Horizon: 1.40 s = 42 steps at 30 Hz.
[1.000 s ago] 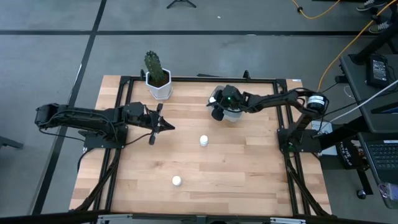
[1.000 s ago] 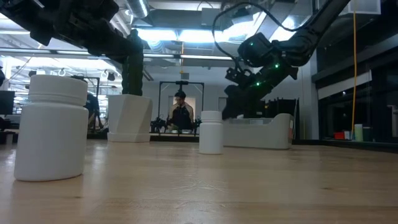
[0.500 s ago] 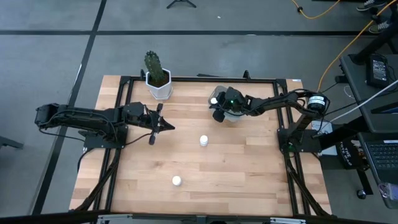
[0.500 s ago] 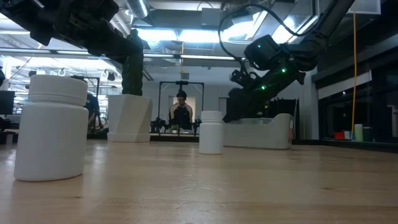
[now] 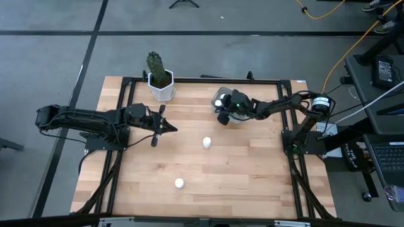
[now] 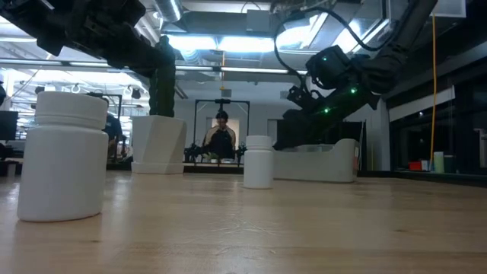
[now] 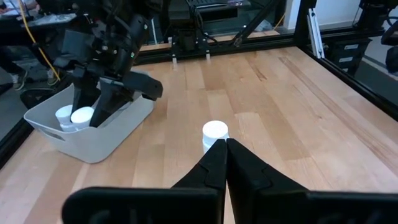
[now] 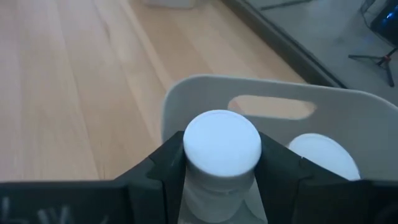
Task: Pick and place pill bottles into a basket
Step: Put the white pill bottle into the gray bin
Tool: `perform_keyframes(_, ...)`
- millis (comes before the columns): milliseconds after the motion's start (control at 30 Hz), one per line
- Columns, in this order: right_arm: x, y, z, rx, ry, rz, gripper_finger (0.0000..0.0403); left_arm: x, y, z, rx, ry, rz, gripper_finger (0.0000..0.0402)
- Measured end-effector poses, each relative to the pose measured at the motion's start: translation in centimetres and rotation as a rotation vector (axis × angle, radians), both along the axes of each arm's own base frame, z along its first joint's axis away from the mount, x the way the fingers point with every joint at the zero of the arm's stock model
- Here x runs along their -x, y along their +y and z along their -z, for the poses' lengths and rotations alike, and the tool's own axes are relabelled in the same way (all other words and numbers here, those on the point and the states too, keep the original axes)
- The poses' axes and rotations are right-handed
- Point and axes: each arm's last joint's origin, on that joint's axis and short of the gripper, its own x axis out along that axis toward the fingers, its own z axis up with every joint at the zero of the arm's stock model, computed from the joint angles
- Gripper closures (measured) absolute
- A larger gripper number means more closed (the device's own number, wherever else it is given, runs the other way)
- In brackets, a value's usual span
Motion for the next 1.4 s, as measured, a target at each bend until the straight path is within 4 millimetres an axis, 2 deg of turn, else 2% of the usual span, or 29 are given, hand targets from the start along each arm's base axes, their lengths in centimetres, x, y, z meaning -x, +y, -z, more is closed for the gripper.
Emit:
perform_keyframes(433,0.22,0.02,0.22,-0.005,0.006,0.002,0.0249,0.0,0.0,0.0,0.006,0.0,-0.002,0.0389)
perform_keyframes(1400,0.51,-0.34,0.37,-0.034,0.015,0.026,0.0232,0.0,0.0,-0.01,0.032,0.002,-0.009,0.0399)
